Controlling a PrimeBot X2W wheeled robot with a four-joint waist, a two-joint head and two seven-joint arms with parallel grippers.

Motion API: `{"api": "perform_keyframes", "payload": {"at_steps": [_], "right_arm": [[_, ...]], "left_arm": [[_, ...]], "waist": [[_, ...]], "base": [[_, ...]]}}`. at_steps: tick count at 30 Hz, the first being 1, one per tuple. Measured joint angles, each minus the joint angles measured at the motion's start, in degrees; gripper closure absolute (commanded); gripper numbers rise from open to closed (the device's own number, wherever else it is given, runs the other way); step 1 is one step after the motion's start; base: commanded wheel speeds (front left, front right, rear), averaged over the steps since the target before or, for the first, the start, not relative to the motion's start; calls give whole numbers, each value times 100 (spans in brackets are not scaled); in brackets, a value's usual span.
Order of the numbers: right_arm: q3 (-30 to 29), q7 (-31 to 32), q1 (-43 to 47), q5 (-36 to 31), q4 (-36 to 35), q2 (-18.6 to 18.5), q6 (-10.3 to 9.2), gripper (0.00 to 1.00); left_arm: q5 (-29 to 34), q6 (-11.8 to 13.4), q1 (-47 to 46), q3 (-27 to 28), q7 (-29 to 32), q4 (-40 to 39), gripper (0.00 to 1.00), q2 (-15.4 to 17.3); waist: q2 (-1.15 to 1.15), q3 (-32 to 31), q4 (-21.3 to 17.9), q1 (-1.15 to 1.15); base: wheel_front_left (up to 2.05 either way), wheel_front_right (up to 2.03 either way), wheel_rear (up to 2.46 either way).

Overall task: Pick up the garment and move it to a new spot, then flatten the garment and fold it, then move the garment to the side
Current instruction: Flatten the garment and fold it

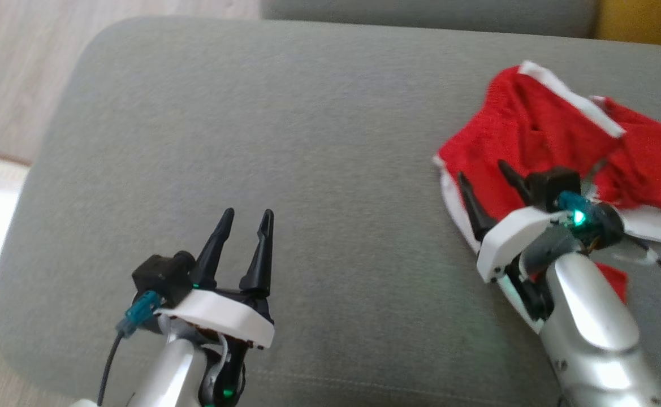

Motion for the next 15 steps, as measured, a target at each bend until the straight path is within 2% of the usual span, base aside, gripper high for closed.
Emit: {"api": "perform_keyframes", "payload": {"at_steps": [8,15], "right_arm": [[-246,-118,-825,-312,1366,-47,-1,0],[-457,-431,-1169,-503,2305,32,-1,0]], "left_arm": [[-54,55,-53,-94,0,-2,0,1],[-55,104,-122,-108,0,-38,0,1]], "waist": [[0,316,490,0],[0,522,539,0]], "base": [[0,0,0],[0,0,0]]}}
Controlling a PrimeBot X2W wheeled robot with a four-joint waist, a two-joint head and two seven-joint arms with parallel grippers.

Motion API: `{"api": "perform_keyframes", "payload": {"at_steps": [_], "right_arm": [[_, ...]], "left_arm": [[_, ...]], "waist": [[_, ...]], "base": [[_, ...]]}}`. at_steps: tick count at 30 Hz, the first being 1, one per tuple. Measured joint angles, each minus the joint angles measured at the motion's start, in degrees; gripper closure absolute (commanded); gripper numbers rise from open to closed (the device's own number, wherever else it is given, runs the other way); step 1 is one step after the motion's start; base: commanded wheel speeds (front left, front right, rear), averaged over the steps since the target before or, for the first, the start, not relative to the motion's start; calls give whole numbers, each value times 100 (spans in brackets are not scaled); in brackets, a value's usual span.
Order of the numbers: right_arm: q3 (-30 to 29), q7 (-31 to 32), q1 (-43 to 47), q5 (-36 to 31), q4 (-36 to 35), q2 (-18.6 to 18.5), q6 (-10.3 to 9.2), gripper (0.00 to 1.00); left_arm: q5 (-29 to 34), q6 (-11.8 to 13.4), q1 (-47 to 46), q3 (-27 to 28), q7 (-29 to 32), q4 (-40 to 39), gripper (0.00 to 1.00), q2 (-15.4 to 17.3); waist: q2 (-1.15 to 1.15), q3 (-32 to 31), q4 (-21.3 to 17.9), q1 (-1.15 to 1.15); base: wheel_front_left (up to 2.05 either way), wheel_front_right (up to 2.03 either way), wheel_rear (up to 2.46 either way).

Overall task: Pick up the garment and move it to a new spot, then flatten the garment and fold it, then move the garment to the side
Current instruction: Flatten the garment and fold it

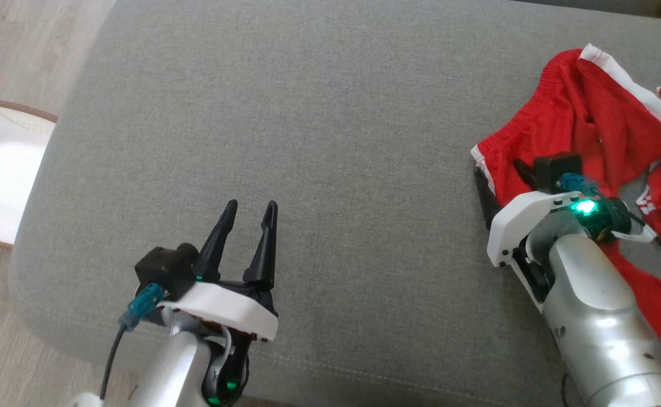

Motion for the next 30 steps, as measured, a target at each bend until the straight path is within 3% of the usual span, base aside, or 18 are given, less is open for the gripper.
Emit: {"api": "perform_keyframes", "payload": {"at_steps": [2,3,4,8,15,30], "right_arm": [[-62,-103,-77,-34,213,25,0,0],[-92,-196,-176,-34,400,30,0,82],[-94,-242,-232,-30,482,31,1,100],[30,-442,-394,155,750,31,0,100],[962,-727,-396,1141,803,30,1,100],[3627,-506,-355,3419,-602,33,0,100]], "left_arm": [[0,0,-1,-16,0,-2,0,0],[0,0,-2,-19,0,-7,0,0],[0,1,-2,-20,0,-10,0,0],[0,0,-12,-40,0,-11,0,0],[0,0,-14,-78,0,1,0,0],[0,0,-12,2,0,36,0,0]], "waist": [[0,23,-15,0],[0,40,-26,0],[0,50,-31,0],[0,69,-35,0],[0,-6,-20,0],[0,-167,-83,0]], "base": [[0,0,0],[0,0,0],[0,0,0],[0,0,0],[0,0,0],[0,0,0]]}}
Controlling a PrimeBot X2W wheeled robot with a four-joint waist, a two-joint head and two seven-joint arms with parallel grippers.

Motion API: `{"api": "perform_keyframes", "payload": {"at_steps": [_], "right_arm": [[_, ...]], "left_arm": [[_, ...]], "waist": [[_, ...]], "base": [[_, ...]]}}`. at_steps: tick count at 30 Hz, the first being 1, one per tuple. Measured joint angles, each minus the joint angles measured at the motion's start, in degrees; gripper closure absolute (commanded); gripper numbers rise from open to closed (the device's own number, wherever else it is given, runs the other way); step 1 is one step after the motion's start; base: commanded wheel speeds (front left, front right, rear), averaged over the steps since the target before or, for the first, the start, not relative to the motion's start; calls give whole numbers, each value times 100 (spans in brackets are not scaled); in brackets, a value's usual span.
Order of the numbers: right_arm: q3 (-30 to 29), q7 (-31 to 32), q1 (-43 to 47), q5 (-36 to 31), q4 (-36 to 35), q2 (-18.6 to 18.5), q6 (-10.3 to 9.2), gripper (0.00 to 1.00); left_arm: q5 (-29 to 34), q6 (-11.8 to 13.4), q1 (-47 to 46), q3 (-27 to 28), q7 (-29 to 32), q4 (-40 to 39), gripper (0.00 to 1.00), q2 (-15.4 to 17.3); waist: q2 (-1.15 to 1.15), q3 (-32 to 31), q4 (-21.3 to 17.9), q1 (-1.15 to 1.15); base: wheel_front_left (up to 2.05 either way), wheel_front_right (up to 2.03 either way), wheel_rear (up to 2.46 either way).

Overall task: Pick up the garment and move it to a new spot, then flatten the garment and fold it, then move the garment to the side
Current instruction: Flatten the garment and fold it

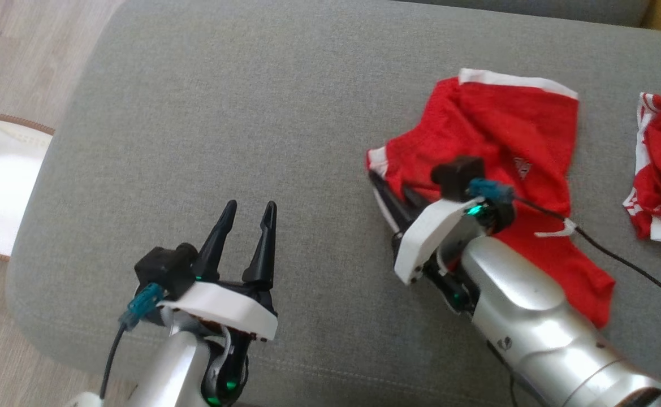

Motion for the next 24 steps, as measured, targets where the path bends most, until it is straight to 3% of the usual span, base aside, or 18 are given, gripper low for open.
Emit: {"api": "perform_keyframes", "payload": {"at_steps": [2,3,4,15,20,24], "right_arm": [[218,43,1,91,-15,-33,0,100],[308,27,-2,90,-10,-55,0,85],[358,23,-2,90,19,-76,0,0],[276,-422,18,169,283,-300,1,0],[-644,-794,700,-292,82,-582,1,0],[-1637,-840,1482,-848,-485,-604,1,0]], "left_arm": [[0,0,0,5,0,2,0,0],[0,0,1,9,0,5,0,0],[0,1,1,18,0,8,0,0],[192,-120,12,276,0,99,0,0],[443,-291,23,755,0,216,0,22],[482,-422,30,971,0,245,0,57]], "waist": [[0,-16,-12,0],[0,-24,-21,0],[0,-35,-34,0],[0,-263,-471,0],[0,-540,-999,0],[0,-670,-1353,0]], "base": [[0,0,0],[0,0,0],[0,0,0],[0,0,0],[0,0,0],[0,0,0]]}}
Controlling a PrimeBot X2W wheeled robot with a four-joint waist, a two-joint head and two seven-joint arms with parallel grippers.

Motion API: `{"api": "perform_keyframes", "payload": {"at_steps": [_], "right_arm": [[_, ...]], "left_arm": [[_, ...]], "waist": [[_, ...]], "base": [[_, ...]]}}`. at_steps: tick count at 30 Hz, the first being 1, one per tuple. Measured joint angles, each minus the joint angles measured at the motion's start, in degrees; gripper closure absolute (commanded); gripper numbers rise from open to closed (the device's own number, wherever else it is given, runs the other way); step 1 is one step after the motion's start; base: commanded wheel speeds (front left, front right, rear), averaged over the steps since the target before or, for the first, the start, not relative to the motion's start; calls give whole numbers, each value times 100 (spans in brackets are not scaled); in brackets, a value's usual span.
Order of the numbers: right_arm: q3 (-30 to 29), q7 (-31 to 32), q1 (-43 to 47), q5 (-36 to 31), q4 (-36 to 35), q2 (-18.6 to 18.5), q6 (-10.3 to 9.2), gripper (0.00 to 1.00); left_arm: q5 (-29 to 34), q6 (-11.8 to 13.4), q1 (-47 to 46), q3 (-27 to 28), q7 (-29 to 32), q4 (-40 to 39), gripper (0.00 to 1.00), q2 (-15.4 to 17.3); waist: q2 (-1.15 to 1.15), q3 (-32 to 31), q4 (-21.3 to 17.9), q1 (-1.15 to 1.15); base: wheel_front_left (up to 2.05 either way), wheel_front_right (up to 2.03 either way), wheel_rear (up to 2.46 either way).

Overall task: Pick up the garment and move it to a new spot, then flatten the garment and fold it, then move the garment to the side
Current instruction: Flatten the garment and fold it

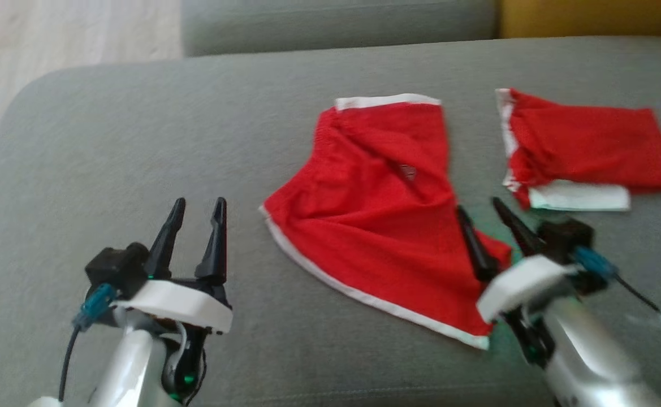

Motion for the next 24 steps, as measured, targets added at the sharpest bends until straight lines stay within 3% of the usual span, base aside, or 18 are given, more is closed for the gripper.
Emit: {"api": "perform_keyframes", "payload": {"at_steps": [4,7,10,14,24], "right_arm": [[-1184,-1,1011,-880,-1137,137,0,0],[-1685,-2,1884,-1429,-1872,374,-1,0],[-1856,1,2537,-1719,-2313,612,-1,0],[-1993,127,2682,-1864,-2793,701,-1,0],[-2157,413,2629,-1953,-3315,749,-1,0]], "left_arm": [[64,-113,3,141,0,36,0,18],[115,-149,3,211,0,74,0,22],[153,-197,2,215,0,112,0,21],[327,-243,-23,109,0,240,0,90],[1055,-287,-1117,-1462,336,1545,0,1022]], "waist": [[0,-107,-294,0],[0,-150,-425,0],[0,-128,-480,0],[0,-39,-523,0],[0,286,-583,0]], "base": [[0,0,0],[0,0,0],[0,0,0],[0,0,0],[0,0,0]]}}
